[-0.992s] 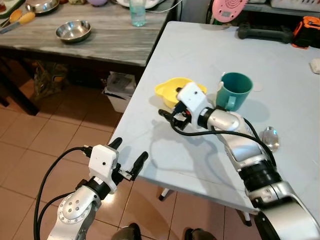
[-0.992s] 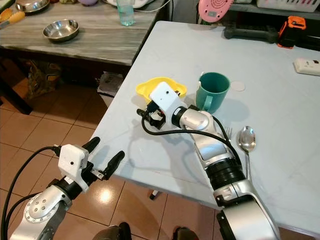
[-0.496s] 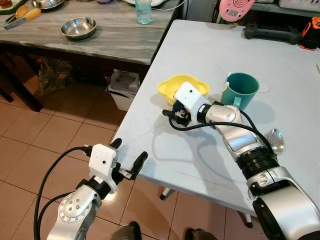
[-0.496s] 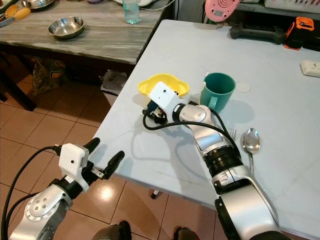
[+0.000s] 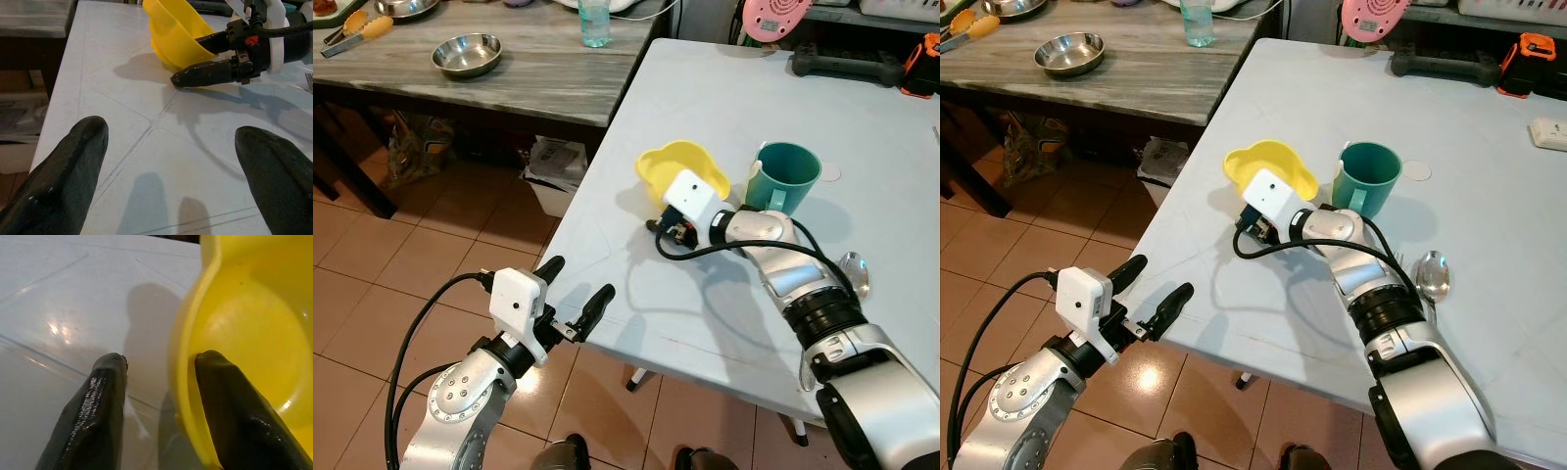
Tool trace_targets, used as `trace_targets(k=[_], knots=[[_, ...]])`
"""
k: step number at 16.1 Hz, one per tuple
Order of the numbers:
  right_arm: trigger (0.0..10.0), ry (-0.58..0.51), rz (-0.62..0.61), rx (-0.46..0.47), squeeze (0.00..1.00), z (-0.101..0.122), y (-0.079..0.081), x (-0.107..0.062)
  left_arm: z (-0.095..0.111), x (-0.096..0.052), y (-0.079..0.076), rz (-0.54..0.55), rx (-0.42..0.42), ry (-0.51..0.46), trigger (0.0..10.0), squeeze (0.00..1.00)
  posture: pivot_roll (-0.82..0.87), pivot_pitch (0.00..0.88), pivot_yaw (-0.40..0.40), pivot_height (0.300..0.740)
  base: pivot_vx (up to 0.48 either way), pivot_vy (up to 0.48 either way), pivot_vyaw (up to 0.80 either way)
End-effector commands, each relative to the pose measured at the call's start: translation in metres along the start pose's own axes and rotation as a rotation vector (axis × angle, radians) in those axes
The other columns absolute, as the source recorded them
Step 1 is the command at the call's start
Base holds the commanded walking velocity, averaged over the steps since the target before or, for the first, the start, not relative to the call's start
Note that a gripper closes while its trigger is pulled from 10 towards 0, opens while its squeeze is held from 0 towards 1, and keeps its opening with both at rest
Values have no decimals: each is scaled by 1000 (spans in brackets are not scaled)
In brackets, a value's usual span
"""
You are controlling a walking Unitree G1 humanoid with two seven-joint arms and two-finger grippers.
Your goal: Setting the table
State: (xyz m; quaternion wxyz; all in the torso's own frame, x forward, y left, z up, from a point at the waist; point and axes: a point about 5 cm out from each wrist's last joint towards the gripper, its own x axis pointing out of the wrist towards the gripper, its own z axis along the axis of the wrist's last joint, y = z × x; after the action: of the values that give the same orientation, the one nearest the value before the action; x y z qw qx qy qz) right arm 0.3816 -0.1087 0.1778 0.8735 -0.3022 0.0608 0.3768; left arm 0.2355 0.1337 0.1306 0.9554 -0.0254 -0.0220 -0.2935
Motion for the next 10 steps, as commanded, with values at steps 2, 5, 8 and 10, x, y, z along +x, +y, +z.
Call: trace_targets(k=[2, 5, 8, 10], knots=[[0, -2, 8, -36, 0, 5, -3, 0, -1, 0, -2, -12, 9, 7, 10000, 0, 32, 193, 44, 740, 0, 0, 0], [0, -4, 12, -59, 0, 4, -4, -1, -2, 3, -1, -11, 11, 12, 10000, 0, 29, 181, 47, 740, 0, 0, 0], [0, -11, 28, -80, 0, 6, -2, -3, -3, 4, 0, -7, 16, 14, 10000, 0, 27, 176, 46, 740, 0, 0, 0], [0, -13, 31, -84, 0, 6, -2, -4, -3, 5, 0, -6, 16, 14, 10000, 0, 26, 172, 48, 740, 0, 0, 0]])
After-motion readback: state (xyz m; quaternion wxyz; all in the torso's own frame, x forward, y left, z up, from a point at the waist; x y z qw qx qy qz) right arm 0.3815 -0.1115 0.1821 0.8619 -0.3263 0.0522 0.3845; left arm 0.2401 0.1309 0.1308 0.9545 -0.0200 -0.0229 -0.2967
